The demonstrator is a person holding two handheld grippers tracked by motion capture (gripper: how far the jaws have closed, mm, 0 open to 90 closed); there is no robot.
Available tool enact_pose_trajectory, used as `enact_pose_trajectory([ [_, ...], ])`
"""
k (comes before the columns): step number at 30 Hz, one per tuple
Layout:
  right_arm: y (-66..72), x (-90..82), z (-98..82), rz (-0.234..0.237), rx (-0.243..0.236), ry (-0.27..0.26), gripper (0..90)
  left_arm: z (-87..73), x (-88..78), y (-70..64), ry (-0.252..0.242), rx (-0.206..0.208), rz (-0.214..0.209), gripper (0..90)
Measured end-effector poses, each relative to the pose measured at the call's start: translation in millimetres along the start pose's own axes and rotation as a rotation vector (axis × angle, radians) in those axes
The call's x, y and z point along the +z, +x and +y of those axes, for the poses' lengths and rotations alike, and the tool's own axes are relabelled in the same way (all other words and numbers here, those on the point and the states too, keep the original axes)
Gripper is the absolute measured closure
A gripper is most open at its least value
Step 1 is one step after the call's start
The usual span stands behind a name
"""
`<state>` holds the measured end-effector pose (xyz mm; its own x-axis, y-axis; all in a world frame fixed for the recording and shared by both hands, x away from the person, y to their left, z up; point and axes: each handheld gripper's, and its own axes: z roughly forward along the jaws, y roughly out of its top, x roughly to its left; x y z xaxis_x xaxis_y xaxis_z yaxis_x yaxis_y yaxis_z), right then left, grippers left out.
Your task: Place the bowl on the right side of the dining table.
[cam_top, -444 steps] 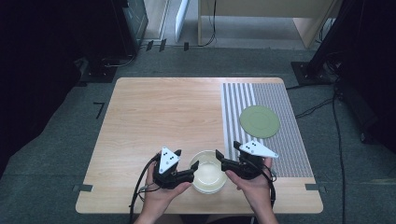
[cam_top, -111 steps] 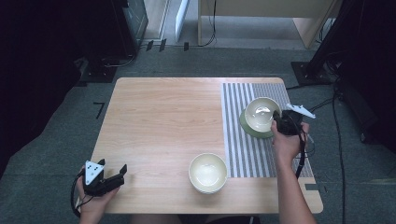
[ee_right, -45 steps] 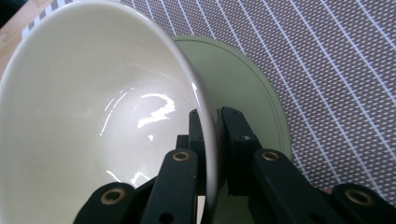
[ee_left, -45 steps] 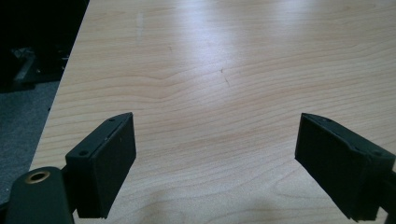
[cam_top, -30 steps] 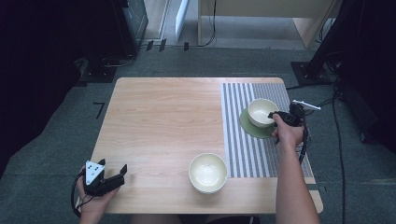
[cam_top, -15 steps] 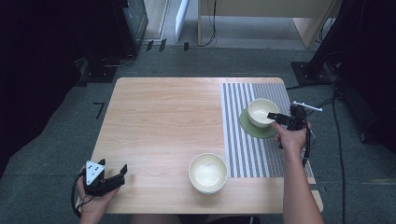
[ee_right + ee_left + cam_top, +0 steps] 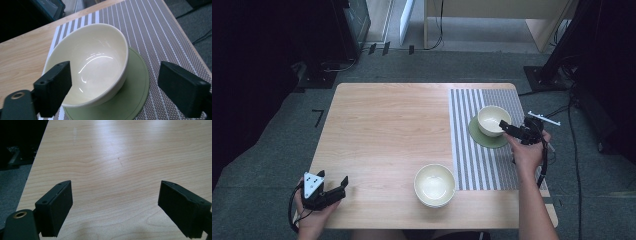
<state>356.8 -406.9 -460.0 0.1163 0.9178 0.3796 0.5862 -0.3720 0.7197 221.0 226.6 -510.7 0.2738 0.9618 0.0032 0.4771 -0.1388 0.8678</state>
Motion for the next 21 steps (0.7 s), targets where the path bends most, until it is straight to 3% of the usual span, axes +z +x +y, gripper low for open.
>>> enact_pose_trajectory([
  [10, 5.1, -11.1, -11.3, 0.033, -0.081, -0.066, 0.2, 0.1, 0.4, 0.2, 0.001, -0.001, -0.002, 12.4],
  [21, 7.1, -24.0, -23.7, 0.031, -0.140, -0.095, 0.0, 0.0, 0.4, -0.1, 0.000, 0.000, -0.002, 12.4],
])
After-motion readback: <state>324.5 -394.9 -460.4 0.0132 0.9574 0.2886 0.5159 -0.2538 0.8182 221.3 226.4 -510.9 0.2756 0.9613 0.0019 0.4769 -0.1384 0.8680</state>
